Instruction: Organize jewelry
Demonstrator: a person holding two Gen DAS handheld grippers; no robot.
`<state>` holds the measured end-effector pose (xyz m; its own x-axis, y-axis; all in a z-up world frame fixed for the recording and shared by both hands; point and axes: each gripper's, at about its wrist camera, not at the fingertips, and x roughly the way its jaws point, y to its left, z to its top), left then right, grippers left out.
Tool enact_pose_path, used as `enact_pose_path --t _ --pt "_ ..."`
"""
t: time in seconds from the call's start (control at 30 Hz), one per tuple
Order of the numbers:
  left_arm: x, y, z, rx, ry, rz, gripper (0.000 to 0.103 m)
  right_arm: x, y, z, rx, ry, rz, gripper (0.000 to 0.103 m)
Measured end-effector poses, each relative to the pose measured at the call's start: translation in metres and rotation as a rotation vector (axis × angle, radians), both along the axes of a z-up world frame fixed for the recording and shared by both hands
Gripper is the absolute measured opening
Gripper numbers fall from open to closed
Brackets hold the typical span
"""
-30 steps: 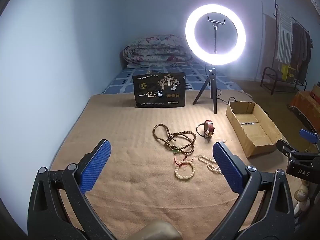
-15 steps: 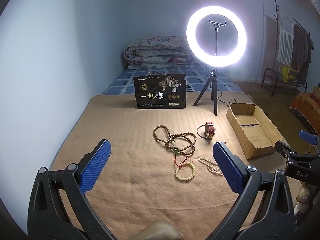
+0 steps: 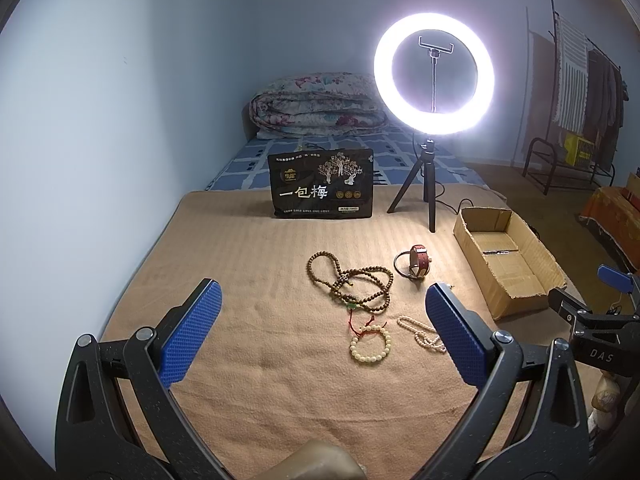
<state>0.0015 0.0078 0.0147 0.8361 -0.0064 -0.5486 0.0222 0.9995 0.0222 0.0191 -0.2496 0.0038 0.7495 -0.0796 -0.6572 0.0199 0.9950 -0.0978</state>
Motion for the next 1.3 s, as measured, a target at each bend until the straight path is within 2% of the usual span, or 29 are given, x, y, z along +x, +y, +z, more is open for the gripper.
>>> enact_pose_path --t 1.3 --pt "-0.0003 -0.0040 -0.0050 -0.002 0.006 0.000 0.103 -0.0012 0.0037 -0.0020 0.001 0.010 0.009 0.103"
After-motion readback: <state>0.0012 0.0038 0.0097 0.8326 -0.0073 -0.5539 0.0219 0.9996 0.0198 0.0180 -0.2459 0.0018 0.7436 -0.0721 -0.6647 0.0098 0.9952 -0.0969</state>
